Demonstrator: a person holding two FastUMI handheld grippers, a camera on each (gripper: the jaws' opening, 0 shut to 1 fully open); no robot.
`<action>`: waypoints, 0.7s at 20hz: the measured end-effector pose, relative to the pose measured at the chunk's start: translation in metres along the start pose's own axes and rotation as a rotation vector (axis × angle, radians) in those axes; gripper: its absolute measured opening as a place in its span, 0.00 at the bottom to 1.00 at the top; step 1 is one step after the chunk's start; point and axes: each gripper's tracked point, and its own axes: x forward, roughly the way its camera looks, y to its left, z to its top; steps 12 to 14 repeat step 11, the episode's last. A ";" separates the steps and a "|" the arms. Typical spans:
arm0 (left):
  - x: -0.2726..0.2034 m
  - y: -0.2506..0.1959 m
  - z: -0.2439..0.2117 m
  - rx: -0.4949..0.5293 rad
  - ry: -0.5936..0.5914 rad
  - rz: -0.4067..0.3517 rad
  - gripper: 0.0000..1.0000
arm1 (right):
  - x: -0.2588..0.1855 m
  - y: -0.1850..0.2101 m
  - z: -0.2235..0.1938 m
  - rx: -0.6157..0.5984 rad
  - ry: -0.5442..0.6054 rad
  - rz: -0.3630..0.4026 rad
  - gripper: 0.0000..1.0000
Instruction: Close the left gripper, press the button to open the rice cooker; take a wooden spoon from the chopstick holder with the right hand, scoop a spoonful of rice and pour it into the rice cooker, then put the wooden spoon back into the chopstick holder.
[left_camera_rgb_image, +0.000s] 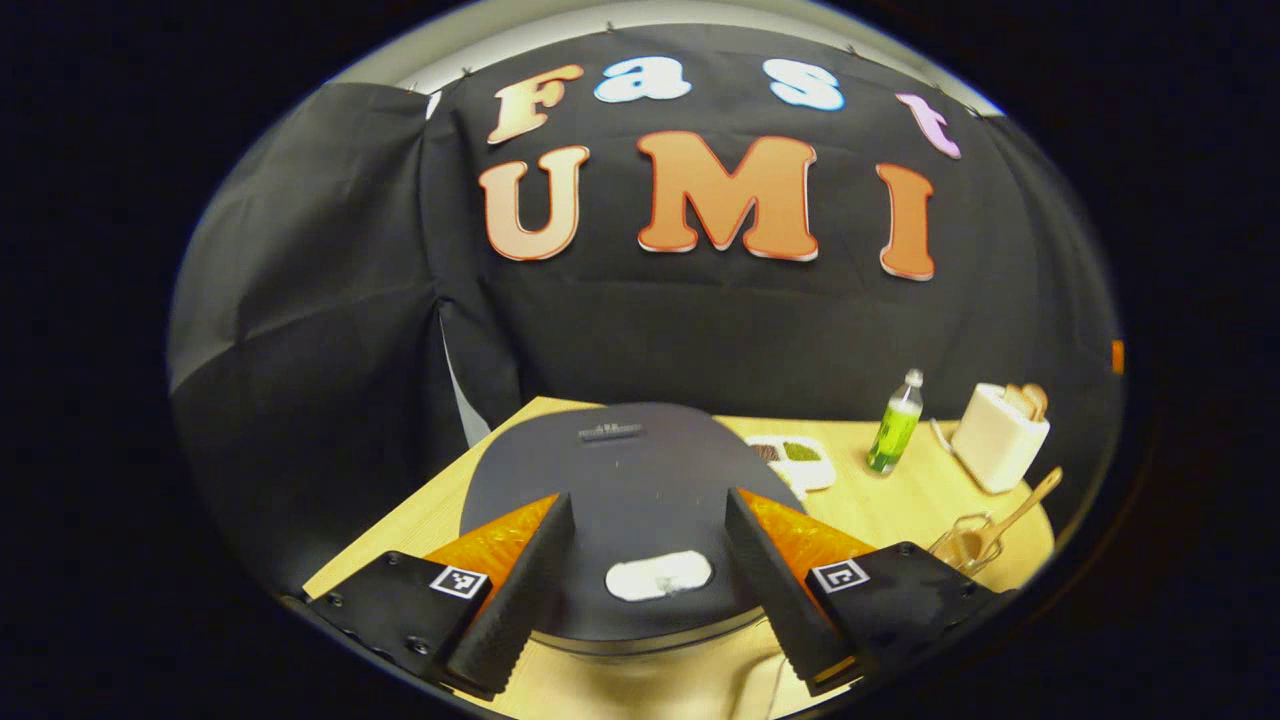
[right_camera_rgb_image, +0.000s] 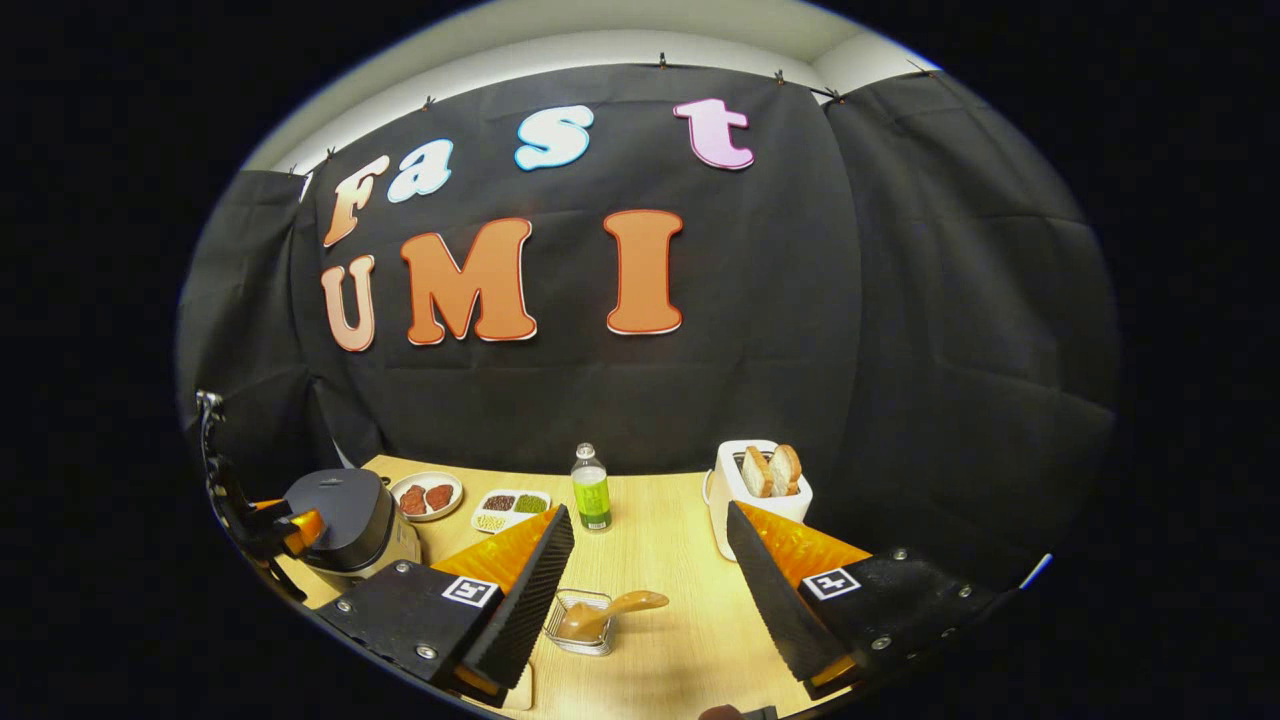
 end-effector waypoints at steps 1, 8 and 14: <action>-0.005 0.001 0.027 -0.005 -0.036 -0.007 0.96 | -0.001 -0.002 0.003 -0.003 -0.006 -0.004 0.95; -0.067 0.009 0.182 0.069 -0.192 -0.039 0.96 | -0.019 -0.013 0.041 -0.001 -0.058 -0.033 0.95; -0.092 0.009 0.219 0.061 -0.228 -0.064 1.00 | -0.028 -0.017 0.064 -0.011 -0.096 -0.045 0.95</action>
